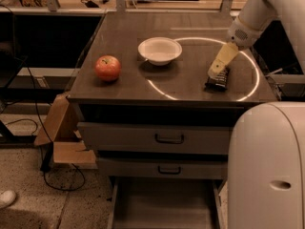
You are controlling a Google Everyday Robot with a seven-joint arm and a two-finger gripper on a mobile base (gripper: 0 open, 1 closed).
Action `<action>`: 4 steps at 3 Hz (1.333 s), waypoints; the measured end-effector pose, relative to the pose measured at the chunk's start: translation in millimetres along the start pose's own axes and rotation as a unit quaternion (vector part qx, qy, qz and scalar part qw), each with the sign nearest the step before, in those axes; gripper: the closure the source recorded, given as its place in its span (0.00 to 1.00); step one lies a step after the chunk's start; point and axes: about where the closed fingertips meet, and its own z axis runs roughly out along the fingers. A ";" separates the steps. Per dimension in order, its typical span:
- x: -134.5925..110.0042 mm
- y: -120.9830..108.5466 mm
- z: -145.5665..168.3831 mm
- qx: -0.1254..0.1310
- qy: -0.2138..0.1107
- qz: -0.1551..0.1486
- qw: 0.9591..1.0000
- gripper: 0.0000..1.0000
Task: Place rxbar chocolate into bottom drawer
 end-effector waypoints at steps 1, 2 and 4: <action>-12.5 10.5 -37.4 0.031 -0.019 -0.019 0.999 0.00; -17.1 5.2 -32.5 0.036 -0.025 -0.018 0.999 0.00; 7.0 0.6 -12.8 0.017 -0.015 0.007 1.000 0.00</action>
Offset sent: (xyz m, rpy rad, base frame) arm -0.0514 0.0035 0.0565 -0.0348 -0.0273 0.0485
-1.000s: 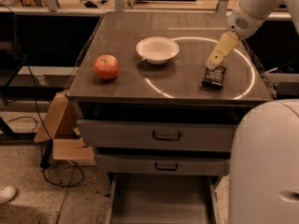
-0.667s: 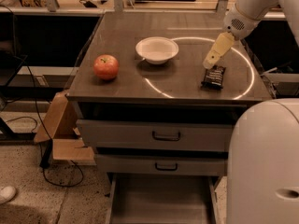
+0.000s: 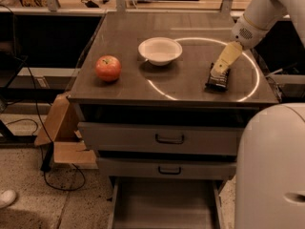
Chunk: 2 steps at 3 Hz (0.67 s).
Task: Place rxbar chocolate into bottom drawer
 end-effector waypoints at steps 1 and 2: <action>7.6 2.0 7.3 -0.011 0.003 0.002 1.000 0.00; 2.5 1.3 7.8 -0.011 -0.005 -0.006 1.000 0.00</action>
Offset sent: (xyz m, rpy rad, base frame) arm -0.0075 0.0001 0.0021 0.0257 0.0175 0.0443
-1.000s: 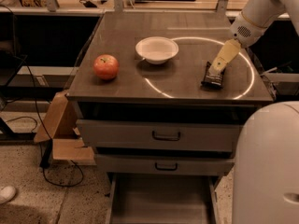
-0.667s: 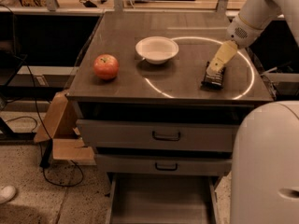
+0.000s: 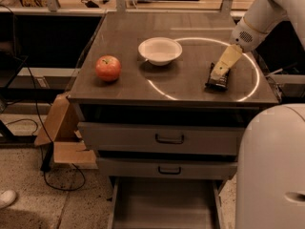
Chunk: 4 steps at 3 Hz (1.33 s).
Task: Place rxbar chocolate into bottom drawer
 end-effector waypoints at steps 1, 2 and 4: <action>-0.8 13.5 -17.8 -0.003 -0.013 -0.017 1.000 0.00; 0.0 30.4 -38.2 -0.003 -0.025 -0.036 0.999 0.00; -0.2 21.7 -10.8 -0.020 -0.029 -0.024 0.999 0.00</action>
Offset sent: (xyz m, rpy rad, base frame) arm -0.0687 0.0053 0.0614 0.0424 -0.0311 0.1129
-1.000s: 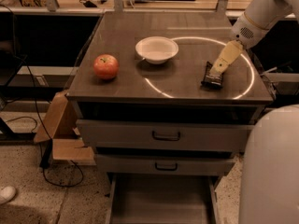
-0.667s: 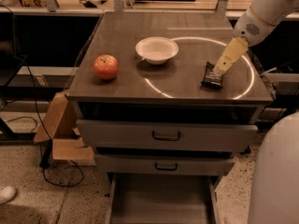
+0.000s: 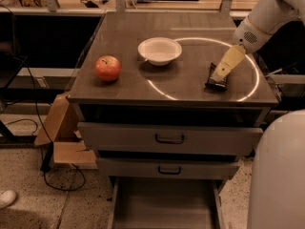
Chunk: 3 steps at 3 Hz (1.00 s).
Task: Place rxbar chocolate into bottom drawer
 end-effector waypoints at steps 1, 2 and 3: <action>-0.2 -0.5 5.4 -0.002 0.000 0.000 1.000 0.00; 7.6 10.2 15.1 -0.025 -0.003 0.000 1.000 0.00; 6.4 8.8 17.4 -0.025 -0.005 0.000 1.000 0.00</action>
Offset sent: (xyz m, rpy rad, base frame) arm -0.0201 0.0049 -0.0125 0.0236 0.0590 0.0263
